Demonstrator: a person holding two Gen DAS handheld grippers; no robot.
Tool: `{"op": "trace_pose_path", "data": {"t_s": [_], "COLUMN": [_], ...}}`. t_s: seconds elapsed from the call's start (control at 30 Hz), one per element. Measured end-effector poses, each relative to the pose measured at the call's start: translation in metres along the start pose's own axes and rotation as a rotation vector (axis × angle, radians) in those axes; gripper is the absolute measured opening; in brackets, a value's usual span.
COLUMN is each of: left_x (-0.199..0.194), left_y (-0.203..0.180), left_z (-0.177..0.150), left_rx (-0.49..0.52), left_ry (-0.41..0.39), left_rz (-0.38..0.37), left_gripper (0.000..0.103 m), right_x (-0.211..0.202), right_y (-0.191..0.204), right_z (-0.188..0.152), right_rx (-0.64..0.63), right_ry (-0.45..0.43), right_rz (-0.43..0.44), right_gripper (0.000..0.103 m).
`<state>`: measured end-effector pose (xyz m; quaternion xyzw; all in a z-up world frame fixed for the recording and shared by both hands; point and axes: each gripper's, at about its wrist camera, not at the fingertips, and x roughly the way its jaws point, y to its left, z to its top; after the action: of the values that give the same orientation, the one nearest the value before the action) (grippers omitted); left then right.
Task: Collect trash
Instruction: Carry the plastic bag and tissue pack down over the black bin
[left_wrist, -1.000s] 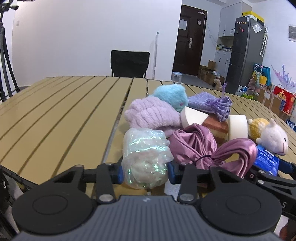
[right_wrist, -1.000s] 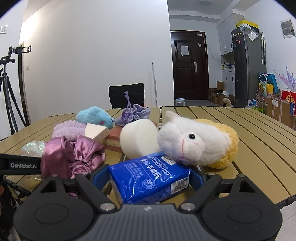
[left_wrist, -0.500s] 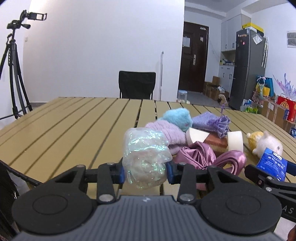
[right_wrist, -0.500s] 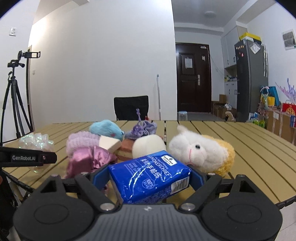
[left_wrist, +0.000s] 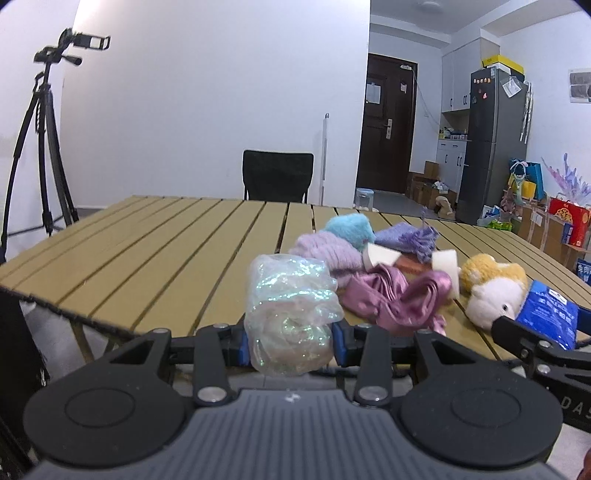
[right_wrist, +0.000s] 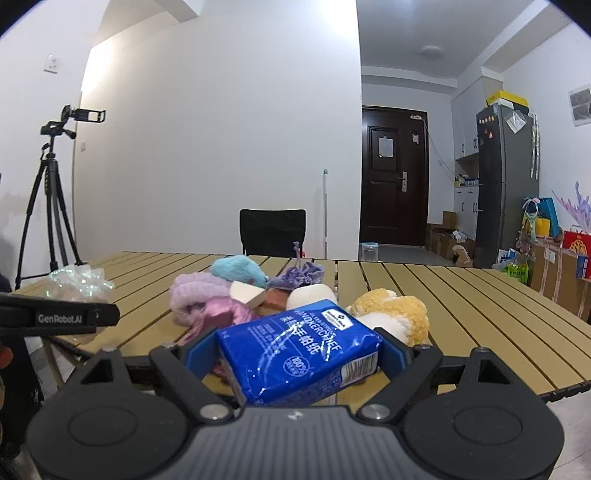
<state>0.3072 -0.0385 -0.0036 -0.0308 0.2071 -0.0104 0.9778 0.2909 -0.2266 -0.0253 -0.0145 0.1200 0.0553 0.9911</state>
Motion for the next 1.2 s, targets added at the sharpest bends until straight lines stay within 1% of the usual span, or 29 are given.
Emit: {"op": "trace_pose_path", "data": {"t_s": [0.13, 0.27, 0.6, 0.93, 1.2], "left_x": [-0.015, -0.028, -0.058, -0.073, -0.077], "left_y": [0.003, 0.005, 0.009, 0.012, 0.009], "left_z": [-0.013, -0.026, -0.065, -0.102, -0.13], "left_rx": [-0.004, 0.007, 0.068, 0.116, 0.146], "left_ry": [0.019, 0.039, 0.108, 0.2, 0.291], "left_rz": [-0.004, -0.001, 0.01, 0.013, 0.005], "left_gripper": [0.04, 0.04, 0.04, 0.04, 0.04], "right_x": [-0.019, -0.033, -0.063, -0.081, -0.088], "right_y": [0.005, 0.007, 0.013, 0.017, 0.013], "right_z": [-0.008, -0.024, -0.053, -0.079, -0.107], "right_rx": [-0.011, -0.004, -0.014, -0.01, -0.001], "right_ry": [0.015, 0.065, 0.145, 0.231, 0.335], "right_rz": [0.007, 0.011, 0.004, -0.002, -0.026], "right_gripper": [0.087, 0.087, 0.087, 0.087, 0.087]}}
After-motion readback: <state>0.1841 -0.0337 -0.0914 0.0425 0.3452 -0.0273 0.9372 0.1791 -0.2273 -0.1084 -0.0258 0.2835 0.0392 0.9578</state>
